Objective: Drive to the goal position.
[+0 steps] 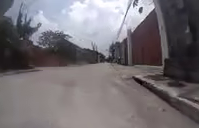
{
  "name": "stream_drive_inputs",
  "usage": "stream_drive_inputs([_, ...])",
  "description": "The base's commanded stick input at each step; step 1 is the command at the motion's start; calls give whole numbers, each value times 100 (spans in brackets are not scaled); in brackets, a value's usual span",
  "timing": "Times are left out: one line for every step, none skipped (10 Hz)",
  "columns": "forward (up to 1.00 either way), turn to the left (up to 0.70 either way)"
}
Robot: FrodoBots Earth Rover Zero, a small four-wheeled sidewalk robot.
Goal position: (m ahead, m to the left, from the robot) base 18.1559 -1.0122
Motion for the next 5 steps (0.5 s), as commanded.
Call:
stream_drive_inputs([100, -40])
stream_drive_inputs([100, -40])
stream_drive_inputs([100, -11])
stream_drive_inputs([100, -2])
stream_drive_inputs([100, 0])
